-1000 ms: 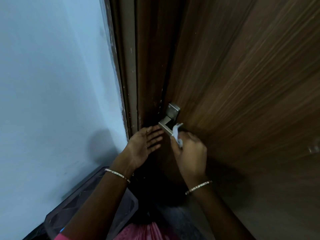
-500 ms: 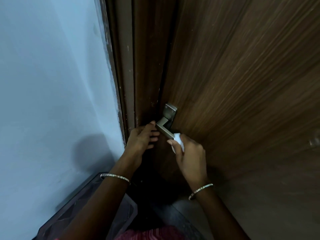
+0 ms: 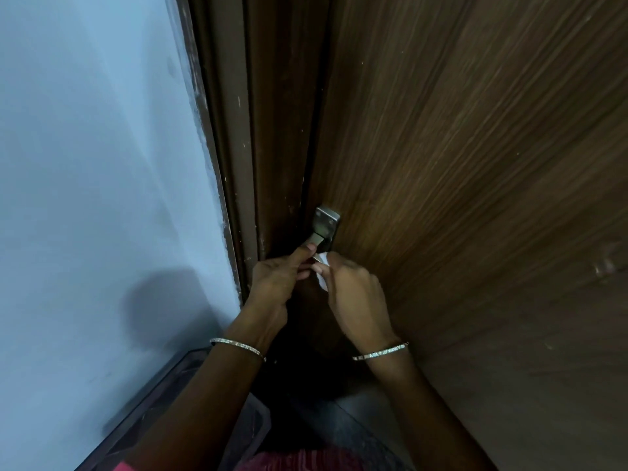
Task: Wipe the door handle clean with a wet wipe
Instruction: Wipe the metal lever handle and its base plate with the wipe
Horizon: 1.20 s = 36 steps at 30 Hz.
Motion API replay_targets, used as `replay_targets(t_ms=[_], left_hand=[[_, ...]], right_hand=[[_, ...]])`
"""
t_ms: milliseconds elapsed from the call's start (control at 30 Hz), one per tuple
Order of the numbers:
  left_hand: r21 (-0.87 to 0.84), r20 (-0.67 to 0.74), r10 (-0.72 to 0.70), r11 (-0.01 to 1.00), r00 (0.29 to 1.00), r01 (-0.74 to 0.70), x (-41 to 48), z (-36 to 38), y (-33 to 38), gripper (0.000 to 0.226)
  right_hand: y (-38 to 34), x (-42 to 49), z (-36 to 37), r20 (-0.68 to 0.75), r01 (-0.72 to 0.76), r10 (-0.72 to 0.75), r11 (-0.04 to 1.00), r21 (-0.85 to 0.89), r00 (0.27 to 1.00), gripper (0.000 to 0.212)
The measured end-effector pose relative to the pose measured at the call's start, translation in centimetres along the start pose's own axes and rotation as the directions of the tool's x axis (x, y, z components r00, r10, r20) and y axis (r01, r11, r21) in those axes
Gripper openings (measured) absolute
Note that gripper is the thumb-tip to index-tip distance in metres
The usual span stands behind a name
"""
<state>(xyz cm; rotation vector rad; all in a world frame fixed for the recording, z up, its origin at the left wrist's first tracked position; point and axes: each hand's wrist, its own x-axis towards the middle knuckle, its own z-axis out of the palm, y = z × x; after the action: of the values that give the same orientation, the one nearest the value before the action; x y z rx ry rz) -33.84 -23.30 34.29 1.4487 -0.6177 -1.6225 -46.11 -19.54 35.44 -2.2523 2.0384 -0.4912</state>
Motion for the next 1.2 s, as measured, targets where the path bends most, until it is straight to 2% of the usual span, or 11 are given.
replay_targets(t_ms=[267, 433, 533, 633, 667, 733, 800, 833, 1000, 1067, 1200], left_hand=[[0.004, 0.031, 0.043, 0.999, 0.999, -0.043, 0.4, -0.6, -0.2, 0.028], [0.014, 0.051, 0.039, 0.999, 0.998, -0.039, 0.7, -0.7, -0.1, 0.024], [0.017, 0.045, 0.058, 0.998, 0.997, -0.059, 0.7, -0.6, -0.2, 0.023], [0.002, 0.047, 0.07, 0.998, 0.996, -0.07, 0.7, -0.7, -0.3, 0.024], [-0.009, 0.05, 0.073, 0.997, 0.996, -0.072, 0.7, -0.7, -0.3, 0.024], [-0.048, 0.061, 0.086, 0.995, 0.994, -0.083, 0.8, -0.6, -0.3, 0.022], [-0.083, 0.069, 0.097, 0.992, 0.993, -0.091, 0.8, -0.6, -0.3, 0.025], [-0.088, 0.073, 0.097, 0.992, 0.993, -0.09, 0.8, -0.6, -0.3, 0.027], [-0.06, 0.091, 0.096, 0.994, 0.991, -0.091, 1.0, -0.8, -0.4, 0.025], [-0.023, 0.079, 0.067, 0.998, 0.995, -0.066, 1.0, -0.8, -0.2, 0.022], [0.0, 0.08, 0.047, 0.999, 0.996, -0.048, 0.8, -0.9, 0.0, 0.023]], right_hand=[[3.0, -3.9, -2.6, -0.002, -0.108, 0.113, 0.959, 0.262, 0.994, 0.032], [1.5, -2.5, -5.6, -0.221, -0.051, 0.172, 0.883, 0.466, 0.96, 0.028], [-1.0, -0.6, -5.0, -0.232, 0.085, -0.019, 0.956, 0.279, 0.973, 0.029], [-1.8, 1.2, -3.9, -0.242, 0.169, -0.161, 0.986, 0.012, 0.957, 0.058], [-1.8, 1.8, -3.7, -0.286, 0.189, -0.199, 0.98, -0.063, 0.937, 0.055], [-1.5, 3.1, -3.0, -0.373, 0.252, -0.323, 0.941, -0.227, 0.87, 0.029], [-1.2, 4.2, -2.2, -0.359, 0.311, -0.454, 0.867, -0.39, 0.815, 0.009], [-1.0, 4.5, -1.9, -0.325, 0.332, -0.489, 0.837, -0.435, 0.809, 0.008], [0.1, 3.8, -1.7, -0.181, 0.347, -0.474, 0.811, -0.47, 0.862, 0.017], [0.3, 3.0, -1.9, -0.18, 0.3, -0.419, 0.835, -0.461, 0.89, 0.025], [-0.3, 2.8, -2.0, -0.193, 0.238, -0.346, 0.872, -0.428, 0.918, 0.023]])
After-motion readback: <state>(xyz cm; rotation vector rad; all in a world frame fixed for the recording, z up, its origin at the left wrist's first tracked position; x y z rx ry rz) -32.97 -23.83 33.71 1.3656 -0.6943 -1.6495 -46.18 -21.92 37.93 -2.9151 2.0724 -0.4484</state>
